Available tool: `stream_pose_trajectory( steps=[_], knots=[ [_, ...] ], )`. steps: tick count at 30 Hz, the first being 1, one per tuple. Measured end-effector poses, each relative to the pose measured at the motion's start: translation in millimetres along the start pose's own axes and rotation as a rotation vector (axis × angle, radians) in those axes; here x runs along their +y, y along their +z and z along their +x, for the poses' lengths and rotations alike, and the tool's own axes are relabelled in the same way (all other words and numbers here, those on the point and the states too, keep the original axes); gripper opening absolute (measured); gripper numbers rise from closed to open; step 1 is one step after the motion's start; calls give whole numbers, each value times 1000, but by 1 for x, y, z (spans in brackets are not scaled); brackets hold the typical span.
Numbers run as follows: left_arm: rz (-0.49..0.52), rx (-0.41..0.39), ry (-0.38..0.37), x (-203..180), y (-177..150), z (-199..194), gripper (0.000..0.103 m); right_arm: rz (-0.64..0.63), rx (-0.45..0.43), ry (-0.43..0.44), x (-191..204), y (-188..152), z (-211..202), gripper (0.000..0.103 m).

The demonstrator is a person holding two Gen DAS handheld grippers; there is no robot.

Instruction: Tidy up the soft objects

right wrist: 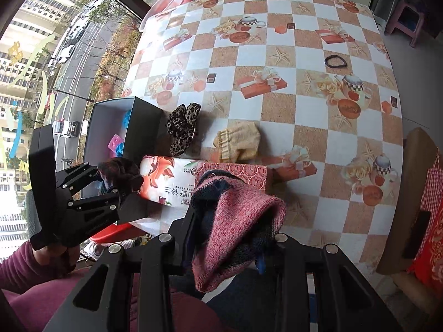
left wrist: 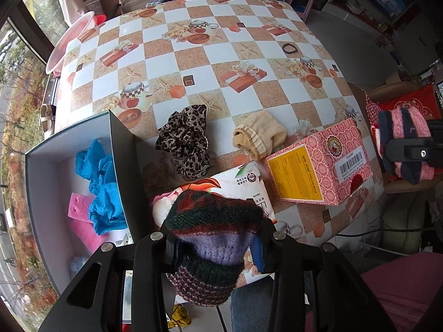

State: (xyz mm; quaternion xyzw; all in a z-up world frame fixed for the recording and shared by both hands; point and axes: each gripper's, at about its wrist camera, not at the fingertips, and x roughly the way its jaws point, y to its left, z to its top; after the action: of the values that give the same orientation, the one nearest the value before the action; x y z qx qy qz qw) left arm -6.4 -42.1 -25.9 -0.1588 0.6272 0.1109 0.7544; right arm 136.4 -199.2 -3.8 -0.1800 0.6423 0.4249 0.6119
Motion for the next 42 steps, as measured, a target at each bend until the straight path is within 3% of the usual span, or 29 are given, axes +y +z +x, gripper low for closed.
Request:
stream_pose_trajectory(
  steps=[9, 18, 25, 33, 42],
  knots=[
    [-17, 3, -9, 14, -15, 1, 41, -33, 87, 6, 20, -19, 24, 35],
    [-105, -12, -10, 39, -30, -4, 41, -174, 148, 17, 66, -16, 44, 35],
    [-212, -44, 2, 66, -44, -10, 41, -279, 174, 11, 103, -5, 56, 35],
    [-370, -106, 68, 115, -61, -26, 41, -406, 162, 13, 155, 15, 66, 35],
    [-535, -118, 117, 164, -92, -30, 41, -502, 168, 44, 206, 28, 81, 35]
  ],
)
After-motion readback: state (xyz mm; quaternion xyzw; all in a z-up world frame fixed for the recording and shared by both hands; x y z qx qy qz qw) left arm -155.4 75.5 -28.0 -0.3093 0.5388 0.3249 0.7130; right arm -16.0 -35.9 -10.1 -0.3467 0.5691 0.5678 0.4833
